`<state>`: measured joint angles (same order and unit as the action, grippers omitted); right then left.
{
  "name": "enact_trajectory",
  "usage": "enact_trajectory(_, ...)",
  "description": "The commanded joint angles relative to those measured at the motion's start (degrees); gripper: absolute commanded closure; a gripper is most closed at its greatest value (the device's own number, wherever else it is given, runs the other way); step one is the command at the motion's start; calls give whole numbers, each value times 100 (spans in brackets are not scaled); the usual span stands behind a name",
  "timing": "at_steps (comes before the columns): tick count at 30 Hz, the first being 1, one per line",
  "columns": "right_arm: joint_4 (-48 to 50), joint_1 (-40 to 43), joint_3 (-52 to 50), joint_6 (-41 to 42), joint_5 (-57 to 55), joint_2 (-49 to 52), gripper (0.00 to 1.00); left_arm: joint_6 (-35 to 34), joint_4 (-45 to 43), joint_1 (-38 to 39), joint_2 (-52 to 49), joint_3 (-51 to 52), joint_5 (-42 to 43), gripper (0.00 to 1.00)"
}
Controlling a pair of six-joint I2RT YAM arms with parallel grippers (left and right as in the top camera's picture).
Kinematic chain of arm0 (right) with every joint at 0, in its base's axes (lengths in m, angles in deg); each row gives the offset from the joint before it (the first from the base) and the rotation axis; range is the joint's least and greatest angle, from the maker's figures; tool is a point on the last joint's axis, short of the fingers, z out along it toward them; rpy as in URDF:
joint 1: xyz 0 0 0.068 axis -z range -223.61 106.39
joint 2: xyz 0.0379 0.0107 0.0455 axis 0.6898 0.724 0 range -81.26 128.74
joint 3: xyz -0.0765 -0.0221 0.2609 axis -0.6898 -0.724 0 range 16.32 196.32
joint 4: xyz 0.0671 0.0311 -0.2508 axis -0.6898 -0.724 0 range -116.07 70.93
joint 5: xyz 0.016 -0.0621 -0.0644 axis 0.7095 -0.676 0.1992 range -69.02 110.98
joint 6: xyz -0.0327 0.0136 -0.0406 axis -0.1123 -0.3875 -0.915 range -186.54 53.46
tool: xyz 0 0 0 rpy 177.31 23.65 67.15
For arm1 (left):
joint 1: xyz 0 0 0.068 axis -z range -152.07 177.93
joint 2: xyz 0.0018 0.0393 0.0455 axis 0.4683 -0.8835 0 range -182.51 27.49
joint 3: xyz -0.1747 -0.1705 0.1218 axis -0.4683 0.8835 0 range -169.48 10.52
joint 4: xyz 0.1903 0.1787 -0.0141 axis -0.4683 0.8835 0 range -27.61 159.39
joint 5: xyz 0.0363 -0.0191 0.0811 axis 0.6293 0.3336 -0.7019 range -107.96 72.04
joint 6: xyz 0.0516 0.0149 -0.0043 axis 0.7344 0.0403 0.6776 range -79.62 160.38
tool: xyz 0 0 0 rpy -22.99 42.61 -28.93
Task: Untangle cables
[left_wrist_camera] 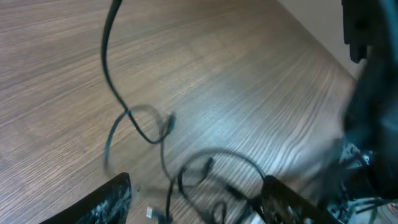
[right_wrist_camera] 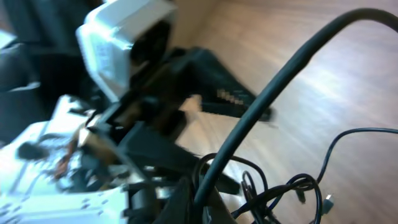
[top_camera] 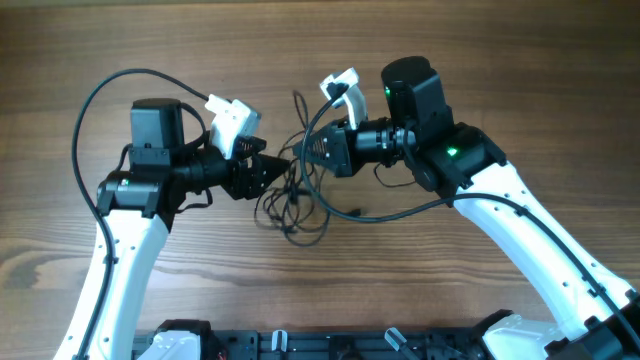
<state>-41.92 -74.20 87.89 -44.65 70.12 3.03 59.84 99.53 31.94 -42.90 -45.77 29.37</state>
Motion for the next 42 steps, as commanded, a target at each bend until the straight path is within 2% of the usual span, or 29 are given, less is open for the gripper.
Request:
enact_trajectory(1, 61, -15, 9, 74, 1266, 63, 95, 136, -7, 225, 22, 4, 166, 35)
enact_trajectory(2, 57, -15, 9, 76, 1519, 63, 95, 136, -9, 269, 20, 4, 129, 46)
enact_trajectory(3, 52, -15, 9, 70, 1722, 63, 95, 133, -15, 291, 20, 4, 9, 75)
enact_trajectory(4, 37, -13, 9, 70, 1762, 63, 96, 133, -13, 291, 20, 4, -120, 96)
enact_trajectory(7, -90, -7, 9, 61, 1106, 63, 95, 61, 7, 291, 20, 4, -485, 96)
enact_trajectory(10, -570, -7, 9, 87, -560, 63, 95, -367, 31, 291, 22, 4, -730, 96)
enact_trajectory(11, -940, -7, 9, 195, -1585, 63, 90, -551, 61, 289, 22, 4, -979, 96)
enact_trajectory(13, -1596, -7, 9, 584, -3161, 63, 89, -752, 146, 284, 22, 4, -1569, 96)
enact_trajectory(16, -2319, -7, 9, 999, -4658, 63, 83, -1095, 240, 284, 22, 4, -2262, 96)
enact_trajectory(17, -2516, -7, 9, 1207, -5021, 63, 76, -1143, 256, 284, 22, 4, -2317, 96)
enact_trajectory(18, -2623, -7, 9, 1329, -5193, 63, 73, -1156, 256, 286, 22, 2, -2317, 96)
enact_trajectory(20, -2640, -9, 9, 1504, -5108, 63, 57, -1322, 212, 286, 22, 4, -2315, 96)
enact_trajectory(24, -2267, -9, 9, 1480, -4013, 63, 43, -1443, 92, 286, 22, 2, -2184, 96)
enact_trajectory(25, -2107, -11, 9, 1235, -3622, 63, 41, -1443, 46, 286, 22, 2, -2111, 96)
enact_trajectory(28, -1812, -114, 4, 291, -2900, 66, 39, -1445, -190, 286, 85, 2, -1694, 96)
enact_trajectory(33, -1637, -365, -210, -1191, -2806, 74, 30, -1580, -378, 284, 407, 2, -1587, 96)
enact_trajectory(36, -1045, -396, -553, -1368, -2186, 74, 28, -1591, -367, 286, 643, 2, -1585, 96)
enact_trajectory(40, -173, -396, -1040, -1427, -1967, 105, 27, -1593, -372, 286, 953, 2, -1585, 96)
enact_trajectory(42, 105, -396, -1163, -1429, -1211, 136, 26, -1593, -367, 286, 1091, 2, -1587, 96)
